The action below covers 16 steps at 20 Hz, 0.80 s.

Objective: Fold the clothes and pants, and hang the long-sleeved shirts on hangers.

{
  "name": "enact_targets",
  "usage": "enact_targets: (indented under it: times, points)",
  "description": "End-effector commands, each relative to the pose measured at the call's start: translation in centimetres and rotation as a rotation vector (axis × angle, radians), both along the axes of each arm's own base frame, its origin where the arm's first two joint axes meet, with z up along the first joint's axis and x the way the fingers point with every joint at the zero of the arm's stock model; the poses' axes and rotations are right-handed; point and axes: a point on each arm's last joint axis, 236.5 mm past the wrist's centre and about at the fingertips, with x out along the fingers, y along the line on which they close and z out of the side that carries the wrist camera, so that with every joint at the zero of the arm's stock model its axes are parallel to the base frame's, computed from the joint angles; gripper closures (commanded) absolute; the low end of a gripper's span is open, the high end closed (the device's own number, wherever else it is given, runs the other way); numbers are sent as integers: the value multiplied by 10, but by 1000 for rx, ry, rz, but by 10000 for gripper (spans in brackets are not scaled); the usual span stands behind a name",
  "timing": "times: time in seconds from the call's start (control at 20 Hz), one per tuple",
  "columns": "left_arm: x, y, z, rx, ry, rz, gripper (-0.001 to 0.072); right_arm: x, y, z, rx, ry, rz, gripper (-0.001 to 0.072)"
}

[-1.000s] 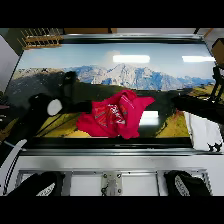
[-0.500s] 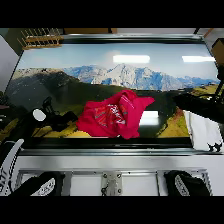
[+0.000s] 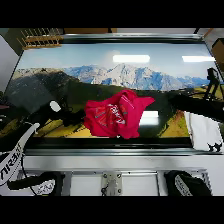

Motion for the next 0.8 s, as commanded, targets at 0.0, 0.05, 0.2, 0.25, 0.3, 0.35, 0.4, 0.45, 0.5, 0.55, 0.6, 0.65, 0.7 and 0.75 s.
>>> enact_targets:
  times: [0.0,0.05,0.2,0.25,0.3,0.35,0.4,0.45,0.5,0.55,0.6,0.65,0.7,0.75]
  points:
    - [36,17,31,-4,-95,3,697,15,-21,-62,-64,155,-10,693]
    - [47,27,45,-1,-130,21,697,23,-28,-83,-76,197,-20,688]
    - [69,48,78,14,-208,41,697,55,-38,-132,-48,269,-65,104]
    - [72,51,83,14,-218,44,697,65,-38,-146,-24,296,-73,93]
    - [76,53,86,15,-229,51,697,74,-36,-161,5,326,-78,102]
    - [78,54,87,16,-235,53,697,82,-34,-174,32,352,-82,103]
    - [79,54,88,17,-240,55,697,89,-29,-183,58,371,-81,103]
    - [80,54,88,17,-243,57,697,95,-23,-191,79,385,-77,103]
    - [80,54,88,18,-246,58,697,97,-17,-198,79,396,-63,103]
    - [80,54,88,18,-246,58,697,98,-9,-203,71,400,-36,103]
    - [80,54,88,18,-246,58,697,98,-2,-207,68,408,-20,103]
    - [80,54,88,18,-246,58,697,96,5,-210,63,414,-3,104]
    - [80,54,88,18,-246,58,697,95,11,-211,50,412,21,103]
    - [80,54,88,18,-246,58,697,95,17,-211,35,401,54,104]
